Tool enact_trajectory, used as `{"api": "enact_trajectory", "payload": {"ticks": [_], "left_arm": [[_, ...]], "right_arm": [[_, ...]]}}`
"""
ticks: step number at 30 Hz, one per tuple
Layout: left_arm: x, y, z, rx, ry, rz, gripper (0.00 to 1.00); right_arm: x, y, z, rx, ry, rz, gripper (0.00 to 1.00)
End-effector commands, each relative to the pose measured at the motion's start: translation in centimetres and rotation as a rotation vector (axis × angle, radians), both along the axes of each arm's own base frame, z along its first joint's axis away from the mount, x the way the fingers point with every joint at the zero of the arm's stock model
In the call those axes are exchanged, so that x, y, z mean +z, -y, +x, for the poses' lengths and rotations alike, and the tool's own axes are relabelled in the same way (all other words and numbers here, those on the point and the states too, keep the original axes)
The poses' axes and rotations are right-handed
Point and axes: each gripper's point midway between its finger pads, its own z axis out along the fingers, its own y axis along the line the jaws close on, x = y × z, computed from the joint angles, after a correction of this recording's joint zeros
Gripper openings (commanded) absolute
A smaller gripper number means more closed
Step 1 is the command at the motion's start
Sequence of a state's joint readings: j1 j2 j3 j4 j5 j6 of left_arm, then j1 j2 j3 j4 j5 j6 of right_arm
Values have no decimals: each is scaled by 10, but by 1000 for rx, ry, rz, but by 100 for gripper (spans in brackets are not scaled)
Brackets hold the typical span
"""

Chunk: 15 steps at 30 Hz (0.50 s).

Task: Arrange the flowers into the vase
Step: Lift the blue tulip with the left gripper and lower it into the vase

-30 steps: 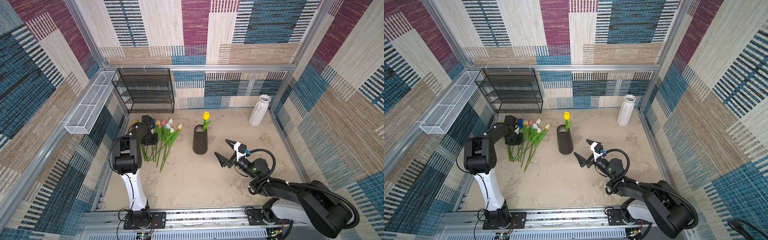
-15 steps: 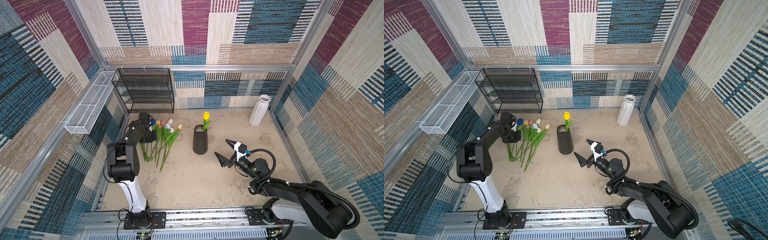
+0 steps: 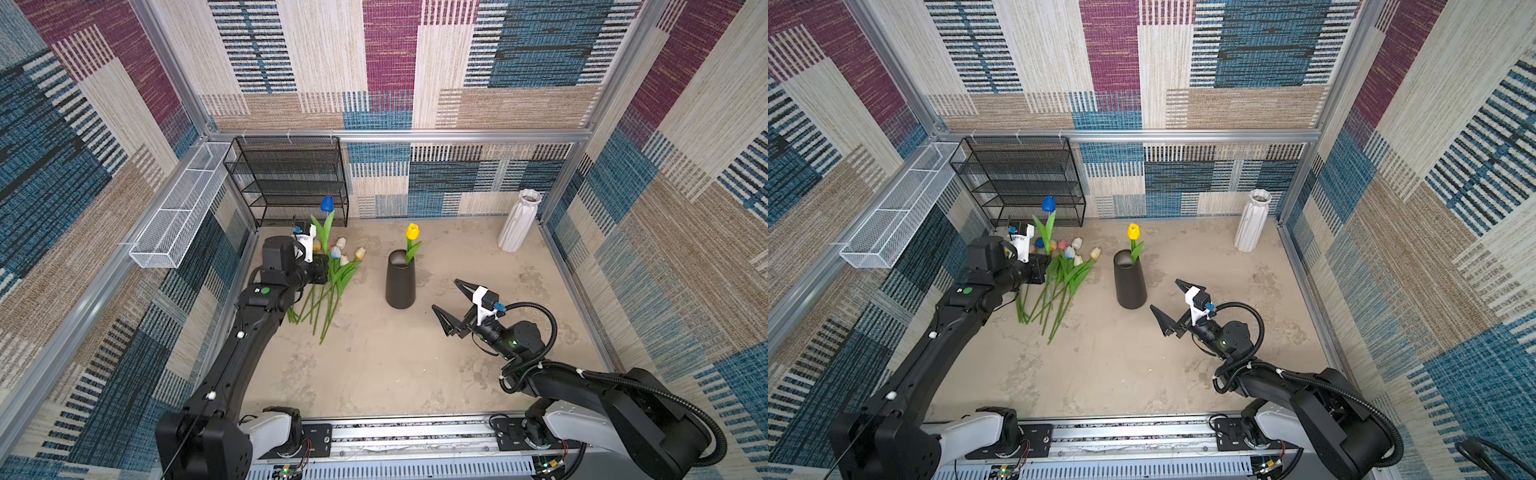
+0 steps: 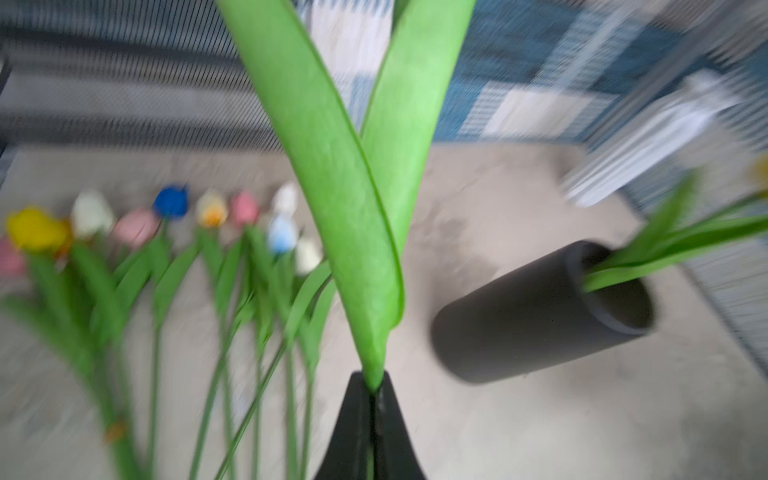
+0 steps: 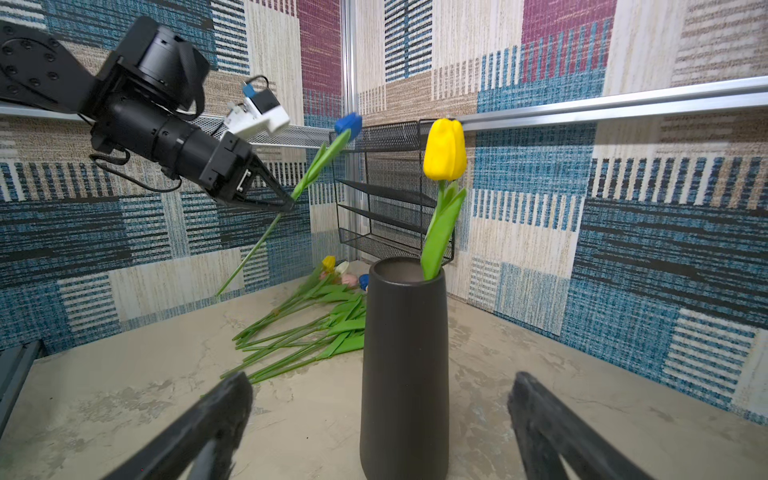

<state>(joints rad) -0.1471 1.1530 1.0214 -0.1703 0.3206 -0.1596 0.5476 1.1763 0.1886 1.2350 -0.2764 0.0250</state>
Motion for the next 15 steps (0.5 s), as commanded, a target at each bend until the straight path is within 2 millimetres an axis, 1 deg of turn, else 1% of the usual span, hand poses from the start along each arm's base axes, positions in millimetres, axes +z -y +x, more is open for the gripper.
{"api": "enact_trajectory", "payload": {"ticks": [1, 4, 6, 10, 12, 13, 14, 15], "left_arm": [[83, 55, -12, -231, 331, -150, 0], [112, 94, -22, -368, 454, -155, 0], [127, 109, -20, -403, 529, -179, 0], [136, 131, -8, -455, 593, -200, 0], [133, 139, 1, -454, 602, -193, 0], [129, 143, 7, -455, 607, -188, 0], [132, 144, 11, -451, 642, -197, 0], [129, 146, 15, -452, 647, -211, 0]], "right_arm": [[5, 0, 0, 1, 18, 16, 100], [3, -2, 2, 6, 12, 12, 100], [4, -1, 1, 7, 15, 14, 100], [7, 1, -1, -3, 28, 16, 100], [8, 2, -2, -6, 32, 16, 100], [8, 2, -3, -5, 34, 16, 100], [8, 3, -3, -5, 35, 17, 100], [9, 3, -3, -5, 35, 18, 100]]}}
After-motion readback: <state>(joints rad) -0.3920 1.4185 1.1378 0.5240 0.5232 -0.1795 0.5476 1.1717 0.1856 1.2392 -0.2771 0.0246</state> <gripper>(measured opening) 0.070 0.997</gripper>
